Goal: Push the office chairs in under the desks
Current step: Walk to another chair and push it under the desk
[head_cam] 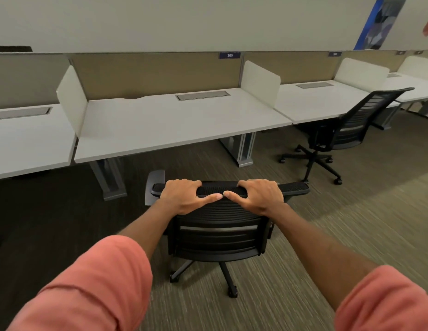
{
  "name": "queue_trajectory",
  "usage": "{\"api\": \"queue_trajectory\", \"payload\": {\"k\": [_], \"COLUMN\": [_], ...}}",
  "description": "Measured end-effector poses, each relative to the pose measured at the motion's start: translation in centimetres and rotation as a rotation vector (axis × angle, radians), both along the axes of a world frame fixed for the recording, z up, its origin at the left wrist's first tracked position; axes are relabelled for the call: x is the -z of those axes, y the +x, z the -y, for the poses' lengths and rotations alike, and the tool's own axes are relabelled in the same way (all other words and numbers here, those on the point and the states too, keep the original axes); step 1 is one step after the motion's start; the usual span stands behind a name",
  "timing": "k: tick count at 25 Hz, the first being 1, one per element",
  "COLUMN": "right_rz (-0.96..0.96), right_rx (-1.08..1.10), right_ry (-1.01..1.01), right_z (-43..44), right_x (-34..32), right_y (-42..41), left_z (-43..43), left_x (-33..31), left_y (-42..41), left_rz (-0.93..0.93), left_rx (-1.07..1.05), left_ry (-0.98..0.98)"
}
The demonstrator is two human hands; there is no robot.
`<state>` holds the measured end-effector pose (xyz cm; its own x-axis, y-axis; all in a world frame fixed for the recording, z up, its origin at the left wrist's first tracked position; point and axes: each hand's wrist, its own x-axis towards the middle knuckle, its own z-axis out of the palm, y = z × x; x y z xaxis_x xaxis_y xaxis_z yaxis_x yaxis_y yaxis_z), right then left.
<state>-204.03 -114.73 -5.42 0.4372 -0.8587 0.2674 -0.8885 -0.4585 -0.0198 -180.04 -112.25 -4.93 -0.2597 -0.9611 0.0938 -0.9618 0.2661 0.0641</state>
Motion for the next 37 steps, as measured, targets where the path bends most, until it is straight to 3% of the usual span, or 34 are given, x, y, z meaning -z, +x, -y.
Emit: {"api": "queue_trajectory", "payload": {"k": [20,37], "right_rz": [0.008,0.032], "right_rx": [-0.404,-0.5], "right_ry": [-0.022,-0.06], "right_z": [17.9,27.5], "right_x": [0.2,0.4], "right_y": [-4.3,2.6], "left_z": [7.6,15.0], "left_x": [-0.5,-0.6], "left_y": [-7.8,-2.0], "left_rz": [-0.001,0.011], "left_rx": [-0.427,-0.527], "left_ry": [-0.035,-0.049]}}
